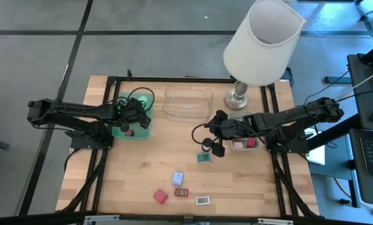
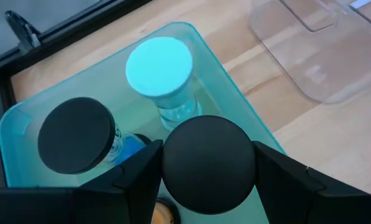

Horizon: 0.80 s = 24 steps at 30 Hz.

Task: Pick & Place Office items
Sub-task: Put the black and blue hourglass into the green bin

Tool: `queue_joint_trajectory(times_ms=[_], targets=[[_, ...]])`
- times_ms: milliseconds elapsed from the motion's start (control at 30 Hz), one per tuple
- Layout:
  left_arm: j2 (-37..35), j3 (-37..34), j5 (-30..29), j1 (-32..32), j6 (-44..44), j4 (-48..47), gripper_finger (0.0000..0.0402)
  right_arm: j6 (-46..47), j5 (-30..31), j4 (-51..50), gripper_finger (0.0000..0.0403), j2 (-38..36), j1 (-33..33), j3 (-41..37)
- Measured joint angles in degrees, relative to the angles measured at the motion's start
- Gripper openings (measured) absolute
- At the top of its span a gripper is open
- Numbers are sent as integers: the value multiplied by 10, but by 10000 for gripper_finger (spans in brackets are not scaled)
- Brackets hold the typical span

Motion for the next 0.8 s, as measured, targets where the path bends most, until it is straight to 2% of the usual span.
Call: queue_joint_trajectory(times_ms=[700,800], targets=[[0,0,2,0,15,15,260,0,0,0,350,0,0,0],[0,10,5,0,38,6,264,0,0,0,350,0,0,0]])
